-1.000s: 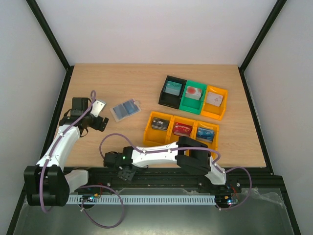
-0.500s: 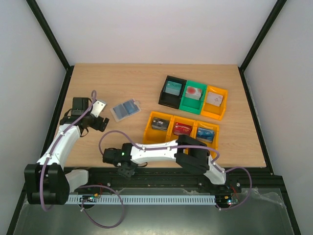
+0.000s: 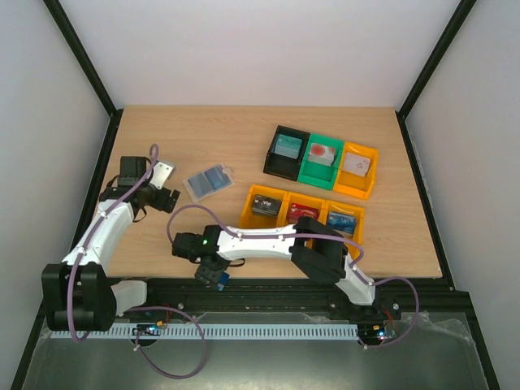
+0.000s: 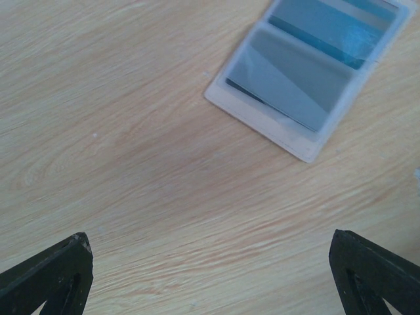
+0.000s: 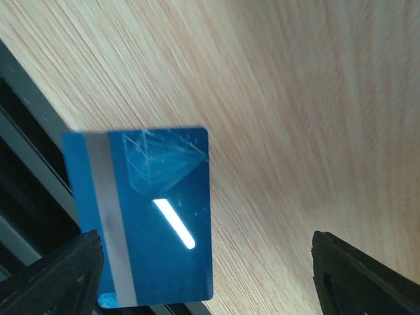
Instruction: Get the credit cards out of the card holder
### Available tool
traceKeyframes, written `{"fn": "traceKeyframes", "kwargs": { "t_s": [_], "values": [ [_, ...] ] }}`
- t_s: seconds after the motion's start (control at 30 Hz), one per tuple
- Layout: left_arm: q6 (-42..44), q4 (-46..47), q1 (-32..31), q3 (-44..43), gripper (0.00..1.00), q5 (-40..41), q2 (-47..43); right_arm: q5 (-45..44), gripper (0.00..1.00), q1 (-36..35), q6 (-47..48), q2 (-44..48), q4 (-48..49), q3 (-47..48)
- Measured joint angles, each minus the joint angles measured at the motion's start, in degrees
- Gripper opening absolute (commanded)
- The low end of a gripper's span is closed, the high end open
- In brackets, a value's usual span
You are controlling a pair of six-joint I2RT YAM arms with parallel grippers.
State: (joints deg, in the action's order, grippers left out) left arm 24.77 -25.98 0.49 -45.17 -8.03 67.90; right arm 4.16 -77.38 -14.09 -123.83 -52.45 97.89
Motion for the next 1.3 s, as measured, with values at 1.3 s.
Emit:
{"fn": "traceKeyframes", "kwargs": {
  "t_s": [1.3],
  "values": [
    [-3.17,0.98,1.46,-1.05,0.99,-0.55,1.14,-4.00,0.88,-3.08,-2.95,-2.97,1.90,-1.33]
  ]
}}
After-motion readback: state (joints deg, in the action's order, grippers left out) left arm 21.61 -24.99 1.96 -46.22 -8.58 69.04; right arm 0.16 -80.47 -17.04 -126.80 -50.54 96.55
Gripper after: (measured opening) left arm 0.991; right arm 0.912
